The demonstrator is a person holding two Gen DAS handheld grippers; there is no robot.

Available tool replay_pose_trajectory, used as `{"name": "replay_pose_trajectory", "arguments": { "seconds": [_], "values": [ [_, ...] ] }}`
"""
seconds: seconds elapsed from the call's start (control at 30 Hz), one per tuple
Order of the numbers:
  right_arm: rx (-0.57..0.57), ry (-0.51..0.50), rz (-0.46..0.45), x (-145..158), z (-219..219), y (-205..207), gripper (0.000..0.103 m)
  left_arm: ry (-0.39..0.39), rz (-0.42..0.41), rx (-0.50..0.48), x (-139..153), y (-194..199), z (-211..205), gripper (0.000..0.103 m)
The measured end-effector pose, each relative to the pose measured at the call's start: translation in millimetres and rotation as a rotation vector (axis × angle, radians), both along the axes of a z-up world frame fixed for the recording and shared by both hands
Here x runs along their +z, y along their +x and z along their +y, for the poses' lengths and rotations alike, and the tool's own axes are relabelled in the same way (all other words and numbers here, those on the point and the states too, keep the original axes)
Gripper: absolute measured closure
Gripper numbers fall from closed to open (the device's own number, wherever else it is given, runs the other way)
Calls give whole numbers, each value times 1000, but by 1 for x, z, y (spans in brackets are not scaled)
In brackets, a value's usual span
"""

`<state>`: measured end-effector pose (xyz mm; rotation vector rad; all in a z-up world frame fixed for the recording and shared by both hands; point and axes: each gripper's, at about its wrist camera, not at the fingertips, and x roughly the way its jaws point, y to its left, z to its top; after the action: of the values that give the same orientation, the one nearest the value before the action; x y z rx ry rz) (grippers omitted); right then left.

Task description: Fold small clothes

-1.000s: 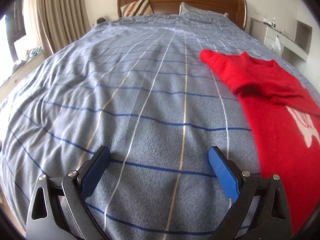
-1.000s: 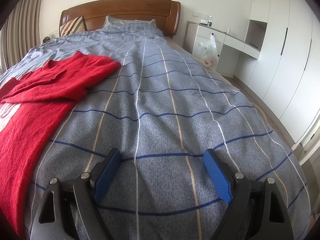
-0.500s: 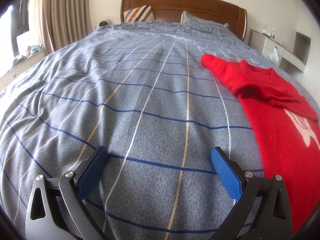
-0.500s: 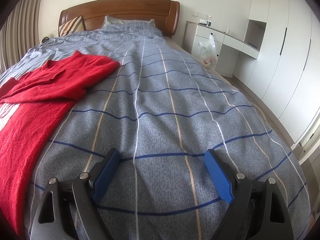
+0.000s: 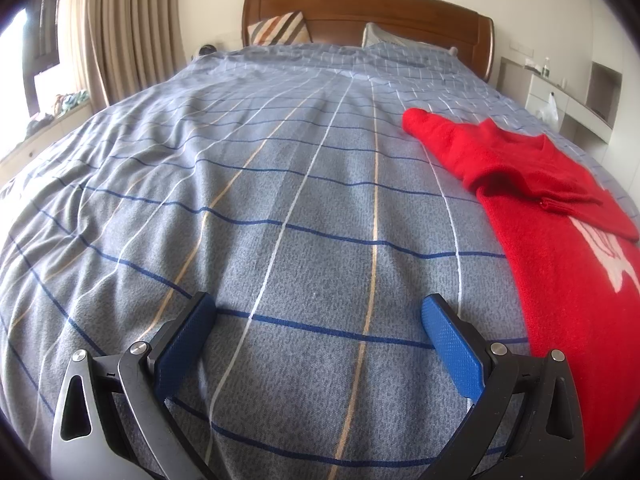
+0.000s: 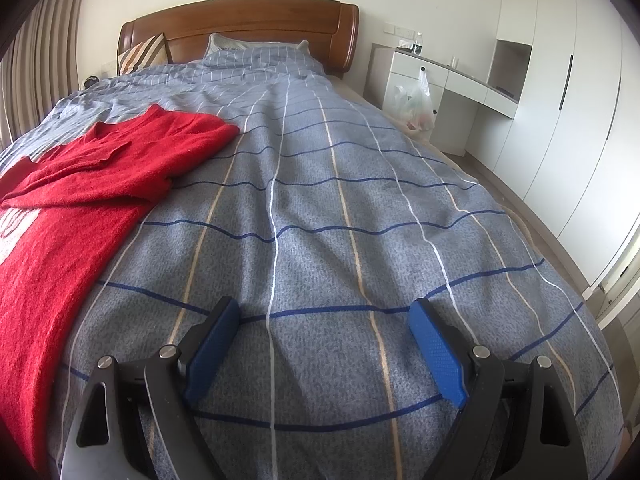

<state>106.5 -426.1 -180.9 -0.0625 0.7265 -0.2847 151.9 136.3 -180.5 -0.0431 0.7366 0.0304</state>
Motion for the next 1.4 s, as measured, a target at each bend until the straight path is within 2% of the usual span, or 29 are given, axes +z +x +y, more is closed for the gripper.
{"name": "replay_pose_trajectory", "arguments": {
  "seconds": [0.97, 1.07, 1.2, 1.4],
  "values": [
    [-3, -4, 2, -1, 0, 0, 16, -4, -10, -3, -1, -2, 1, 0],
    [-14, -13, 25, 1, -1, 3, 14, -11, -14, -4, 0, 0, 3, 0],
    [-51, 5, 114, 19, 3, 7, 14, -9, -13, -3, 0, 0, 2, 0],
    [-116, -89, 117, 68, 50, -26, 14, -4, -13, -1, 0, 1, 4, 0]
  ]
}}
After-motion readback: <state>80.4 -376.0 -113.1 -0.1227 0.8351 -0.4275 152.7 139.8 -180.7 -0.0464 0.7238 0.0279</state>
